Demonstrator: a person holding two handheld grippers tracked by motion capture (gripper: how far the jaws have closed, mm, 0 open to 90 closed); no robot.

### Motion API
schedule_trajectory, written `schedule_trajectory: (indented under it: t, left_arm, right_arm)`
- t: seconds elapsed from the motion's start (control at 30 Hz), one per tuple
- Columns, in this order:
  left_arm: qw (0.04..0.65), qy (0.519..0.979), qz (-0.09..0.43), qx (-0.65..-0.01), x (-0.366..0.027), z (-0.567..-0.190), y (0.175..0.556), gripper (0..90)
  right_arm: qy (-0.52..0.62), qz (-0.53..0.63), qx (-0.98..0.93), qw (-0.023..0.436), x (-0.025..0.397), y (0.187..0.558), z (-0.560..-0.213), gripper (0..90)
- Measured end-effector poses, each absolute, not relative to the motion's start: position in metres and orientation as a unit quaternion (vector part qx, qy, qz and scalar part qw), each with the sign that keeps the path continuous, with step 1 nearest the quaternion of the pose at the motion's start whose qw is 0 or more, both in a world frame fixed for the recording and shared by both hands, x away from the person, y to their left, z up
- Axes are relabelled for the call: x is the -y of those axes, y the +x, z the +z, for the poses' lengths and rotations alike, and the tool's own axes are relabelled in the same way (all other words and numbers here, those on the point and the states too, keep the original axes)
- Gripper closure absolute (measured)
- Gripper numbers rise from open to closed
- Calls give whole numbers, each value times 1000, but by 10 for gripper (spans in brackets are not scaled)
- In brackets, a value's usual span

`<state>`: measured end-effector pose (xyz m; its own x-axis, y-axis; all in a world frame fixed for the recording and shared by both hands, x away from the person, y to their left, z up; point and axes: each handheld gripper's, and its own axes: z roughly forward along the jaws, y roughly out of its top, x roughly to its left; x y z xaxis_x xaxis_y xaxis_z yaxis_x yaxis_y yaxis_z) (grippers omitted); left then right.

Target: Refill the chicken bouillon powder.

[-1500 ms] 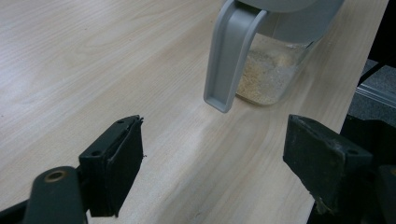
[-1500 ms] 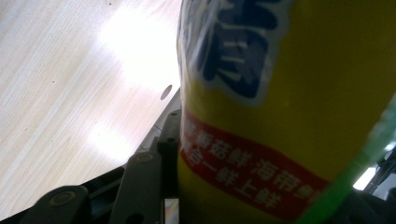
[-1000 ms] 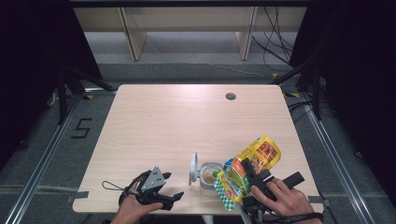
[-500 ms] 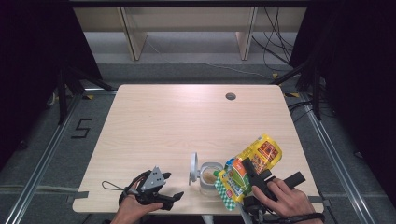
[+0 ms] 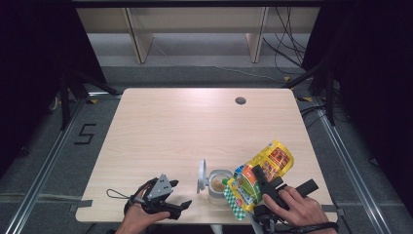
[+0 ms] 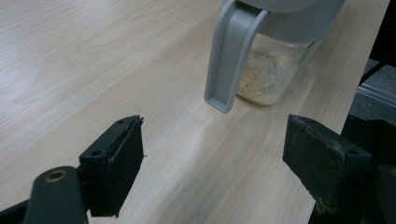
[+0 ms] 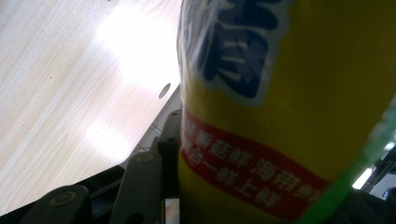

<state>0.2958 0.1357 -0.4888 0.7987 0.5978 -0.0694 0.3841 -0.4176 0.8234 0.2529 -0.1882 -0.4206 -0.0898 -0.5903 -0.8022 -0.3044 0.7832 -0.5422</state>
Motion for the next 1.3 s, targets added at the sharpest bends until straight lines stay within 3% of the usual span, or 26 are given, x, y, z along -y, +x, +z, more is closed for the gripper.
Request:
schedule_trajectory:
  t: [1.3]
  left_arm:
    - [451,834,118,-294,-136,-489,296,196]
  right_arm:
    - [-312,-121,-723,604,189,252,-420,614]
